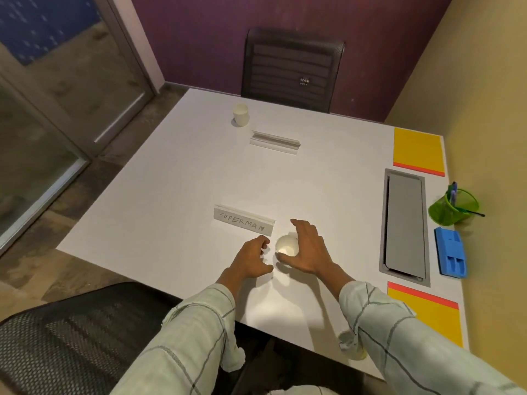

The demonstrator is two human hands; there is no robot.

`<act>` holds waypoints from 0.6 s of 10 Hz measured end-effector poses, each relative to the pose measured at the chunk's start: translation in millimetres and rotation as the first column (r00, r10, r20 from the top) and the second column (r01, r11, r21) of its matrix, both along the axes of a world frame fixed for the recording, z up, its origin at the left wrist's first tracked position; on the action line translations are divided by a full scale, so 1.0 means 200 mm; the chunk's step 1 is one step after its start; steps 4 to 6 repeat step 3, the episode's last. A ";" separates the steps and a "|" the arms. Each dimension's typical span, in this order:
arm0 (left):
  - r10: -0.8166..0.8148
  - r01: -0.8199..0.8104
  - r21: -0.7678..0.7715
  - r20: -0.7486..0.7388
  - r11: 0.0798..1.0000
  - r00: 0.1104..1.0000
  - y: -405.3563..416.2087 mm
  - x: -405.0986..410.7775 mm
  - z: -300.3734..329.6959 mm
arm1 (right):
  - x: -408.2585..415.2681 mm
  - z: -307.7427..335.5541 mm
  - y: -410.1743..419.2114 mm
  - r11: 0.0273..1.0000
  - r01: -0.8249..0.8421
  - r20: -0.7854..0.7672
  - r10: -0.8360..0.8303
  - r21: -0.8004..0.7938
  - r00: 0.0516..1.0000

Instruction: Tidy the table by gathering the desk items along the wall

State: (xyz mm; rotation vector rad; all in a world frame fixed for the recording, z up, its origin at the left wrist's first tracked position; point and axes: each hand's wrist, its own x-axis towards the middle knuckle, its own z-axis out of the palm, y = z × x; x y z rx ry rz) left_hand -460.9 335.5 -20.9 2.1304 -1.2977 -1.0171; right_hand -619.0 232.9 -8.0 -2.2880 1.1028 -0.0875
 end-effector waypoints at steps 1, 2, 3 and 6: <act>0.027 -0.027 -0.018 0.022 0.999 0.999 0.05 0.03 0.08 | 0.04 0.05 0.00 0.996 -0.047 0.032 0.050 -0.081 0.998; 0.115 -0.112 -0.045 0.058 0.993 0.992 0.15 0.12 0.18 | 0.18 0.14 0.04 0.971 -0.141 0.087 0.160 -0.191 0.983; 0.178 -0.174 -0.056 0.064 0.983 0.982 0.23 0.17 0.21 | 0.28 0.18 0.10 0.946 -0.216 0.094 0.244 -0.242 0.965; 0.178 -0.174 -0.056 0.064 0.983 0.982 0.23 0.17 0.21 | 0.28 0.18 0.10 0.946 -0.216 0.094 0.244 -0.242 0.965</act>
